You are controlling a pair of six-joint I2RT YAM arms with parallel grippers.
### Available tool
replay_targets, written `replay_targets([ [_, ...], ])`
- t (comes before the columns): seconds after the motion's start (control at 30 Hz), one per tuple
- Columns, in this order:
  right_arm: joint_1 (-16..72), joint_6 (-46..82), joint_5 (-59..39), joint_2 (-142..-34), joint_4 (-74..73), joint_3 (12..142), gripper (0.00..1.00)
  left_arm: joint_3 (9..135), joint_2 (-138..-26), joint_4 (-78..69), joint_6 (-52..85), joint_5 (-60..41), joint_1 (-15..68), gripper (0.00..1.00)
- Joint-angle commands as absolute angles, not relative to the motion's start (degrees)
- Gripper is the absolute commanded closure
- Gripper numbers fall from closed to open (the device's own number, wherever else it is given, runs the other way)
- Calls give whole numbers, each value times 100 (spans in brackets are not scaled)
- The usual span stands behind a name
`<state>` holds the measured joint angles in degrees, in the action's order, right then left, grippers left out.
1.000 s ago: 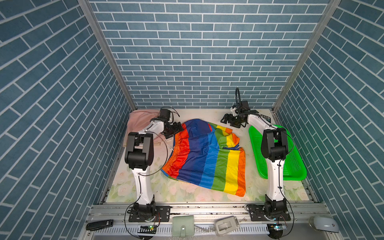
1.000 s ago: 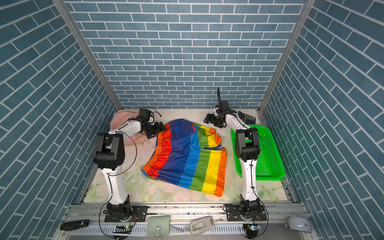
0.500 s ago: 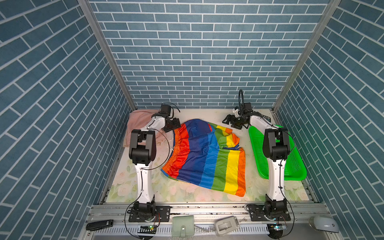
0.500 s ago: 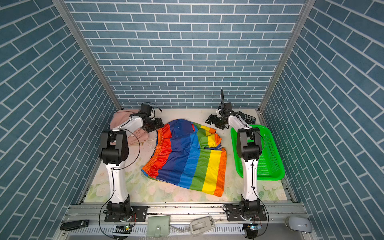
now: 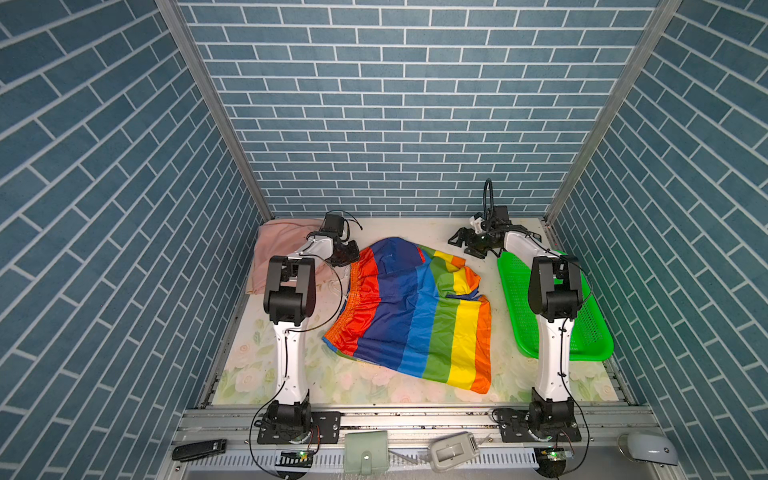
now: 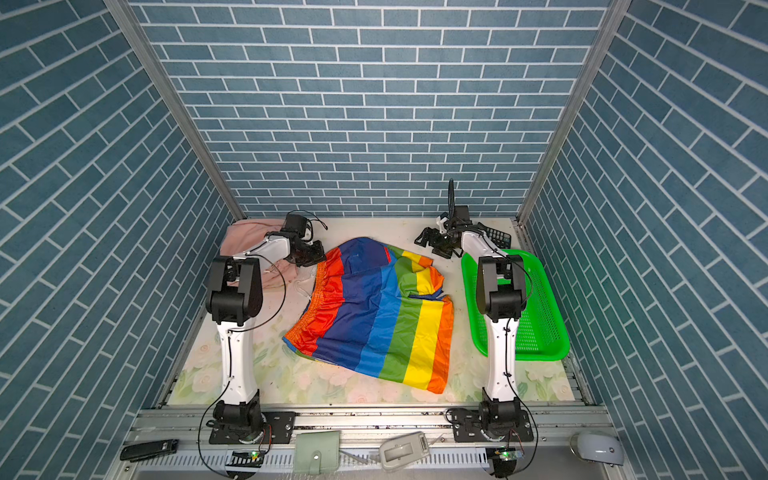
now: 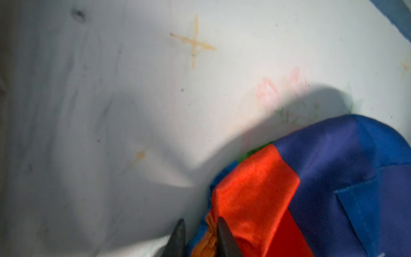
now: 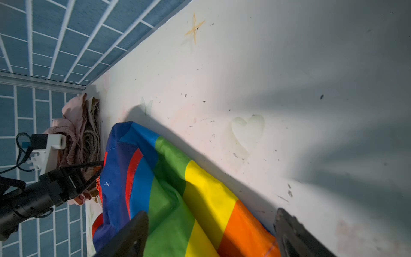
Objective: Fold and stack the shorts
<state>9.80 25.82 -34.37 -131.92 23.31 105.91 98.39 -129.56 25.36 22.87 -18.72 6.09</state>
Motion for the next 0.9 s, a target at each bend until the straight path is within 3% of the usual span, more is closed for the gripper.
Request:
replay_targets([
  [0.0,1037,2799,-3735,-13470,2237,10741,14,9948,-12865,2425,2221,-2148,598,95],
  [0.03,1067,2812,-3814,-13505,2212,10740,16,9974,-12768,2426,2188,-2166,598,100],
  [0.3,1295,2838,-3903,-13283,1980,10175,29,10081,-11636,2296,2163,-2333,624,100],
  [0.47,1269,2763,-3831,-12941,1873,9701,30,10016,-10809,2134,2179,-2415,642,100],
  [0.87,833,3121,-4286,-12699,1420,9203,30,9815,-10289,2495,1826,-2424,642,100],
])
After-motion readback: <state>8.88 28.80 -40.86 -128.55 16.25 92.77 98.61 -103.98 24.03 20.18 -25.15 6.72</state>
